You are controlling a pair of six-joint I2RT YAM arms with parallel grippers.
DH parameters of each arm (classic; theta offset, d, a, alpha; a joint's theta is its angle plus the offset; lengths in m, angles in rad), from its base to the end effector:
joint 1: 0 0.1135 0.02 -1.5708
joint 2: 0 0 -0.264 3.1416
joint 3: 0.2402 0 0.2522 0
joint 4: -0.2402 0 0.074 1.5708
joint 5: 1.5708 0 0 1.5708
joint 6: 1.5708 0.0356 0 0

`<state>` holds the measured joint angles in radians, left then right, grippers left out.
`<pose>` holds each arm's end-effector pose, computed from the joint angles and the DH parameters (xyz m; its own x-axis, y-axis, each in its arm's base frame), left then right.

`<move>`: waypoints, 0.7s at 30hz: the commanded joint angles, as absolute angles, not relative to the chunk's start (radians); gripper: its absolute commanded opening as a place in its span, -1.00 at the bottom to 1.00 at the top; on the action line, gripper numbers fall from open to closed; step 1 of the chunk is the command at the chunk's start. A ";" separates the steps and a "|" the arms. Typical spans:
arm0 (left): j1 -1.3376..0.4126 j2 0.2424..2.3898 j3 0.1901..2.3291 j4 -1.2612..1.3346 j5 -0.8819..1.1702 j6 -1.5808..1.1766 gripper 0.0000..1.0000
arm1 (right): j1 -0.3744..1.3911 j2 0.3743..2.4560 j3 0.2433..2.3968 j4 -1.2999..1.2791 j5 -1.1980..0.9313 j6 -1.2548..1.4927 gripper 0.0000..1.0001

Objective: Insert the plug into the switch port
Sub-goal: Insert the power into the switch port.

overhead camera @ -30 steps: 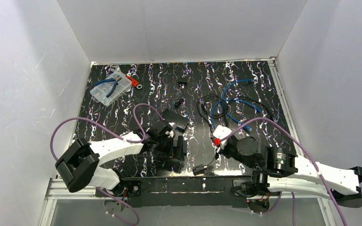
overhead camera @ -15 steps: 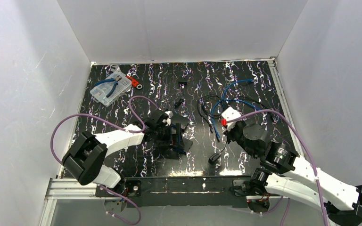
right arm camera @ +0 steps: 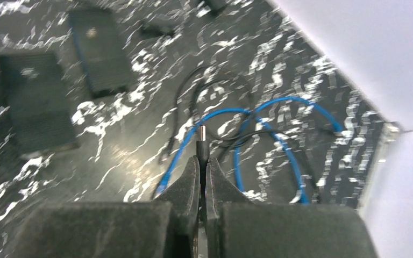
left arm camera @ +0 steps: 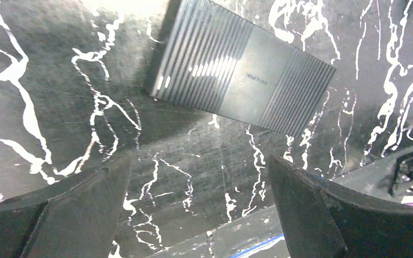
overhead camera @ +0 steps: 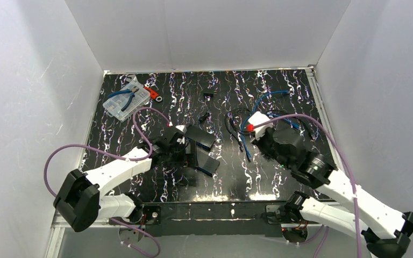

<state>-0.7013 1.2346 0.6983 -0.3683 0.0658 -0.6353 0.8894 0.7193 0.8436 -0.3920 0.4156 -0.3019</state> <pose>0.1832 -0.1578 0.2030 -0.8839 -0.0285 -0.4668 0.1868 0.8935 -0.4083 0.1118 0.1151 0.3492 -0.0207 -0.4574 -0.8890 -0.4938 0.7779 -0.3887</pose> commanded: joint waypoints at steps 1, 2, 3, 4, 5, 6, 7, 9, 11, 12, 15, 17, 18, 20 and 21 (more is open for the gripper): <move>-0.687 1.210 0.759 -0.456 -0.064 -0.595 0.96 | 0.885 0.802 0.784 -0.385 0.247 -0.189 -0.97; -0.684 1.213 0.767 -0.450 -0.075 -0.594 0.96 | 0.885 0.821 0.769 -0.381 0.220 -0.165 -0.97; -0.680 1.216 0.775 -0.440 -0.088 -0.597 0.96 | 0.885 0.835 0.759 -0.377 0.195 -0.143 -0.97; -0.674 1.220 0.783 -0.430 -0.093 -0.598 0.96 | 0.886 0.848 0.748 -0.372 0.166 -0.119 -0.97; -0.669 1.226 0.790 -0.416 -0.100 -0.597 0.96 | 0.885 0.859 0.738 -0.368 0.135 -0.098 -0.97; -0.660 1.234 0.794 -0.403 -0.104 -0.598 0.97 | 0.885 0.870 0.727 -0.365 0.099 -0.081 -0.97; -0.652 1.243 0.800 -0.390 -0.102 -0.594 0.97 | 0.885 0.879 0.719 -0.362 0.059 -0.062 -0.97; -0.638 1.273 0.818 -0.375 -0.108 -0.581 0.96 | 0.885 0.900 0.704 -0.363 -0.006 -0.023 -0.97; -0.623 1.298 0.825 -0.354 -0.101 -0.560 0.96 | 0.885 0.915 0.694 -0.366 -0.063 -0.008 -0.97; -0.616 1.312 0.825 -0.339 -0.094 -0.549 0.96 | 0.885 0.929 0.688 -0.364 -0.089 0.020 -0.97; -0.587 1.350 0.817 -0.286 -0.022 -0.532 0.97 | 0.887 0.968 0.665 -0.335 -0.160 0.055 -0.97; -0.576 1.371 0.805 -0.242 -0.001 -0.529 0.96 | 0.887 1.000 0.649 -0.312 -0.183 0.078 -0.97; -0.574 1.381 0.799 -0.224 0.038 -0.526 0.96 | 0.888 1.016 0.642 -0.300 -0.193 0.086 -0.97; -0.572 1.392 0.783 -0.186 0.070 -0.517 0.96 | 0.890 1.043 0.646 -0.289 -0.199 0.108 -0.97; -0.573 1.396 0.775 -0.165 0.080 -0.512 0.96 | 0.893 1.053 0.646 -0.281 -0.197 0.111 -0.97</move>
<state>-0.5781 1.3876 0.7952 -0.2558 0.0029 -0.5468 0.8898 1.0233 0.6453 -0.3534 -0.1326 0.0505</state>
